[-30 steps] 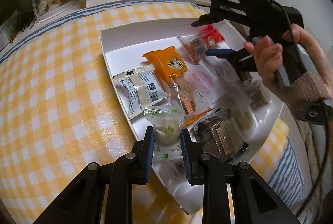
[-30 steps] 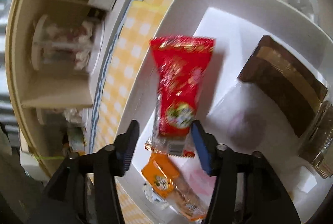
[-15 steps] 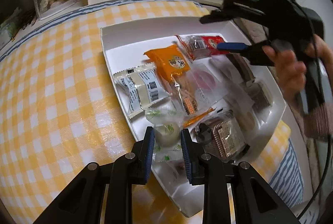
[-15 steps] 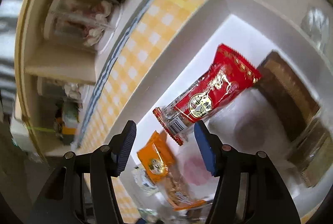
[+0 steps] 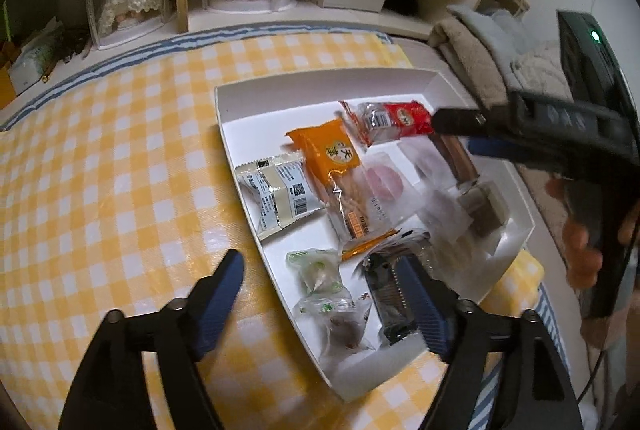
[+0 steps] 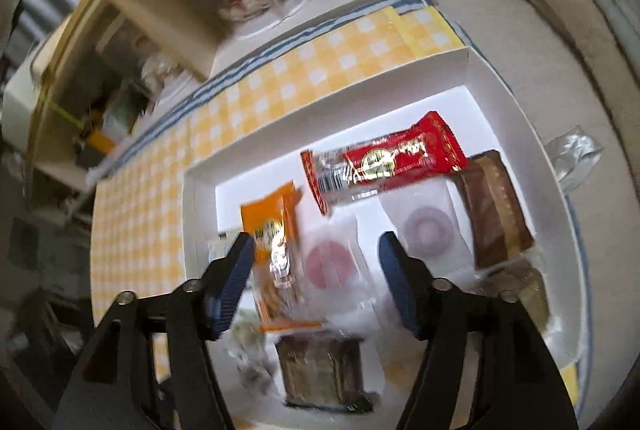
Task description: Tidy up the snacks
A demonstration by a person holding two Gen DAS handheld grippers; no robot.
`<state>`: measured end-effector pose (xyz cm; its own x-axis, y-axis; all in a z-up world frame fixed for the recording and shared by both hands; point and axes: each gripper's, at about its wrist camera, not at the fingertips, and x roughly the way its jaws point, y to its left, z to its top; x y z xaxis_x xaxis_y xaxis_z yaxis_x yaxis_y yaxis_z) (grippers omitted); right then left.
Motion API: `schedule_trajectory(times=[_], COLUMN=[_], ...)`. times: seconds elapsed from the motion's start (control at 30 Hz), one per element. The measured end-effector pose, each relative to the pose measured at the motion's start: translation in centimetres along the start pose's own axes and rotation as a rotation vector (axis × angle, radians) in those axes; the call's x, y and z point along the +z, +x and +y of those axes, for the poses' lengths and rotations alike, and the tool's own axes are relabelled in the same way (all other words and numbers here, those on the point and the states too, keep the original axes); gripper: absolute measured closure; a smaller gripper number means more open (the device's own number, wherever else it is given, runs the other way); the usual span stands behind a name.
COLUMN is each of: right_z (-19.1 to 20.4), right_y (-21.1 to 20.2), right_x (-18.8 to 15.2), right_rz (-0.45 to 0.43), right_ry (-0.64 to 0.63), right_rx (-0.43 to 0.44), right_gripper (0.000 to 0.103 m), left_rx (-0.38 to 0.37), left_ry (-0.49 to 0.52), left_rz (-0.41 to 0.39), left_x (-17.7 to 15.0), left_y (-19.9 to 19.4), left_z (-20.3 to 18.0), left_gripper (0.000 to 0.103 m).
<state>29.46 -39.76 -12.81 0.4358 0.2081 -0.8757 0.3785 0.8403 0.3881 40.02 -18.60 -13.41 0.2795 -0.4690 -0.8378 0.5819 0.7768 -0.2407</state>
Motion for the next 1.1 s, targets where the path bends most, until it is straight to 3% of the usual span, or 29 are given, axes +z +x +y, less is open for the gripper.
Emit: schedule_trajectory(times=[0.17, 0.7, 1.1], right_z=[0.6, 4.3, 6.0], right_y=[-2.3, -11.7, -18.3], right_x=[-1.6, -6.5, -13.4], right_rz=[-0.044, -0.204, -0.324], right_ry=[-0.055, -0.187, -0.314], right_rx=[-0.032, -0.100, -0.124], right_gripper=[0.000, 0.000, 0.000], left_rx=[0.005, 0.027, 0.063], left_ry=[0.001, -0.010, 0.015], left_rz=[-0.027, -0.133, -0.246], left_x=[-0.4, -3.7, -10.2], left_y=[-2.4, -14.0, -22.3], left_z=[-0.6, -2.8, -6.1], left_gripper=[0.000, 0.000, 0.000])
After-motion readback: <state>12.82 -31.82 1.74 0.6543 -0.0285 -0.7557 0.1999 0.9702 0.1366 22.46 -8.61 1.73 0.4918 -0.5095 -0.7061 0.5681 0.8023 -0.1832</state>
